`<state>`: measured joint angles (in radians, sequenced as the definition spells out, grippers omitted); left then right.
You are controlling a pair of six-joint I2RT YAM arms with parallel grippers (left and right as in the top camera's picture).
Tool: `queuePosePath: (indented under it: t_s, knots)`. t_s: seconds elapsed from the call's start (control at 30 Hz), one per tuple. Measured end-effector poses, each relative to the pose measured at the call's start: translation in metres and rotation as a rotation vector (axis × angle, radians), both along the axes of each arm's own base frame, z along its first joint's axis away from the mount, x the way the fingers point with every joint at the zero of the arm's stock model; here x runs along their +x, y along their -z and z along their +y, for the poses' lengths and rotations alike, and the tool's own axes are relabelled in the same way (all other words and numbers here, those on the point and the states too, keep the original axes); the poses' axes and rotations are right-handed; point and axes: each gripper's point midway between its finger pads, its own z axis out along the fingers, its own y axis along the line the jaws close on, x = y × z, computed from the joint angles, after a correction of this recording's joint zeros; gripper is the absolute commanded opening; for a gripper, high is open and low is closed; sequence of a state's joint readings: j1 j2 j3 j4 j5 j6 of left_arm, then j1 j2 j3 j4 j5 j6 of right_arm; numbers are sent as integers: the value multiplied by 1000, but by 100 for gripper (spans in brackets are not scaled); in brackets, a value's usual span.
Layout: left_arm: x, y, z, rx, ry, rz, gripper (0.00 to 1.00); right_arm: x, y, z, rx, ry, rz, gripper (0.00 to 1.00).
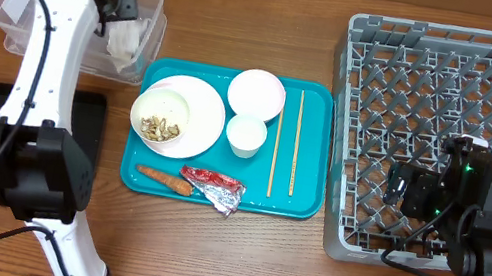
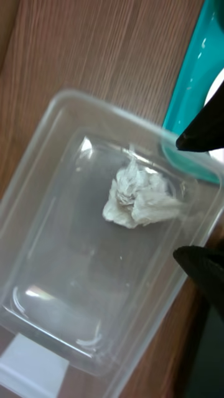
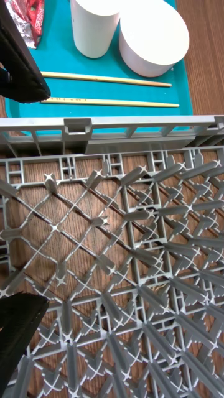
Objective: Sort waste into correct bins and load items into the dishwasher
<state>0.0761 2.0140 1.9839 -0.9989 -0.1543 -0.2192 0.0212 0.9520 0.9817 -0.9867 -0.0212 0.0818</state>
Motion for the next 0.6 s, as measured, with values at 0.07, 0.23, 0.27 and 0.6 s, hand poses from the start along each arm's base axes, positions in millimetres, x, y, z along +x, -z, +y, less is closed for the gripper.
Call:
queuePosePath:
  t_s: [0.07,0.23,0.27,0.6]
  knots:
    - [-6,3,6,-12,-11,23,56,0,0,0,0,0,1,100]
    - [-48,22,-17,-141,25,207,59,0,0,0,0,0,1,100]
    - [-63,26,-27,-182,38,273,61,0,0,0,0,0,2,100]
    - [-158,30,-119,-345,114,665,63,-1,0,0,0,0,3,100]
